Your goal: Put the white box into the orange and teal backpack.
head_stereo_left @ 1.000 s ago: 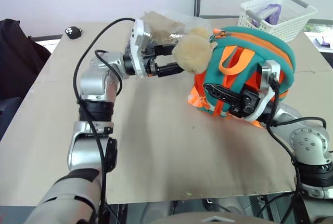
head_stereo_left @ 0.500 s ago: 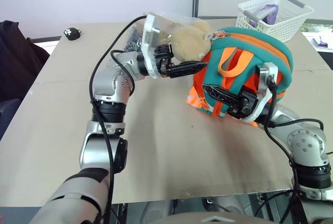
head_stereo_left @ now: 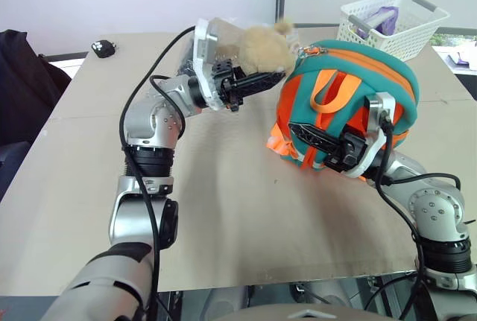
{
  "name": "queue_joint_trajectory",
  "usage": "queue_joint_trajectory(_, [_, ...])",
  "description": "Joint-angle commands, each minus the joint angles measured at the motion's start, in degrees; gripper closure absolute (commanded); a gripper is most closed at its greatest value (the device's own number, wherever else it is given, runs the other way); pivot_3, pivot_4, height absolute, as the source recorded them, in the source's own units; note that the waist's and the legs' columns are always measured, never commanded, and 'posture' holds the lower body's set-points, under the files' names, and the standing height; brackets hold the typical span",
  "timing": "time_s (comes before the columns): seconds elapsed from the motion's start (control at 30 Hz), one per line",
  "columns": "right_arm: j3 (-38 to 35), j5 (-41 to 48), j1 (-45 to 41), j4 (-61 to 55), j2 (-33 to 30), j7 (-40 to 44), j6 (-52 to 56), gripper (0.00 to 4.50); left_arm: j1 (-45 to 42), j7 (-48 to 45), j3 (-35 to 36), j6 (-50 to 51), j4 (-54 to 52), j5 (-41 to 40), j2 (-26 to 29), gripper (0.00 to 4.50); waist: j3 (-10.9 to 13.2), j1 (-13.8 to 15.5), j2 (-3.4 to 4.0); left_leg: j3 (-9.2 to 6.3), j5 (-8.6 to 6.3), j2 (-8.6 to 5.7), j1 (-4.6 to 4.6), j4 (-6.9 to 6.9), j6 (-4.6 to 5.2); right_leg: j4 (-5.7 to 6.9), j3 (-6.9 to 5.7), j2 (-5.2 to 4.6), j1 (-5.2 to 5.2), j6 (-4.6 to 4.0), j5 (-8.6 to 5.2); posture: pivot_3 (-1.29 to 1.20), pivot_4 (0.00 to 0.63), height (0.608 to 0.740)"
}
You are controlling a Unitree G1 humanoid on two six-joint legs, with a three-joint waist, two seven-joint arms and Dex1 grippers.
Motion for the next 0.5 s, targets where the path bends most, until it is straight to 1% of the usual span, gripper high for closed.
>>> queue_joint_trajectory(0.03, [0.2,0.6,-0.4,-2.2,0.1,0.2,-0.2,4.50,-0.8,3.5,0.4,-2.3,2.6,2.5,-0.1,4.16,0.0,0.0,0.00,0.00,0.00,0.00,0.00,0.00,0.00,0.00,-0.01,0.00,0.00,0.00,0.00,0.00,0.150,0.740])
queue_joint_trajectory(0.13, [-0.5,1.5,0.0,-2.7,-0.2,0.1,-0.3,4.50,-2.0,6.9,0.2,-4.8,7.6,5.5,-0.4,4.26,0.0,0.0,0.00,0.01,0.00,-0.01,0.01,0.00,0.00,0.00,0.00,0.00,0.01,0.00,0.00,0.00,0.150,0.740])
queue_joint_trajectory(0.23, [-3.6,5.0,1.3,-3.9,-1.3,1.0,-0.5,4.50,-5.0,14.0,1.1,-11.9,19.3,10.6,-1.0,4.26,0.0,0.3,-0.01,0.00,0.00,-0.02,0.00,0.00,0.00,0.00,-0.08,0.01,0.01,0.00,0.00,0.00,0.150,0.740])
queue_joint_trajectory(0.3, [-5.7,7.8,1.8,-4.2,-1.5,0.9,-0.8,4.50,-6.2,16.7,0.6,-16.5,25.2,13.6,-0.9,4.26,0.0,0.4,-0.02,0.02,0.00,-0.04,0.00,0.00,0.00,-0.02,-0.13,0.00,0.01,0.01,0.01,0.00,0.150,0.740])
queue_joint_trajectory(0.4, [-9.2,11.1,1.3,-4.0,-1.0,-0.6,-2.5,4.50,-6.3,17.2,-1.2,-20.4,31.8,17.5,-0.4,4.26,0.0,0.3,-0.02,0.09,-0.01,-0.04,0.01,-0.01,0.01,-0.03,-0.10,-0.01,0.00,0.03,0.02,0.00,0.150,0.740])
queue_joint_trajectory(0.5, [-10.7,11.6,0.9,-3.8,-0.5,-1.9,-4.3,4.50,-4.3,14.5,-5.2,-21.6,33.6,21.6,0.3,4.26,0.0,0.3,-0.02,0.06,-0.01,-0.04,0.00,-0.01,0.01,-0.02,-0.11,-0.01,0.00,0.04,0.02,0.00,0.150,0.740])
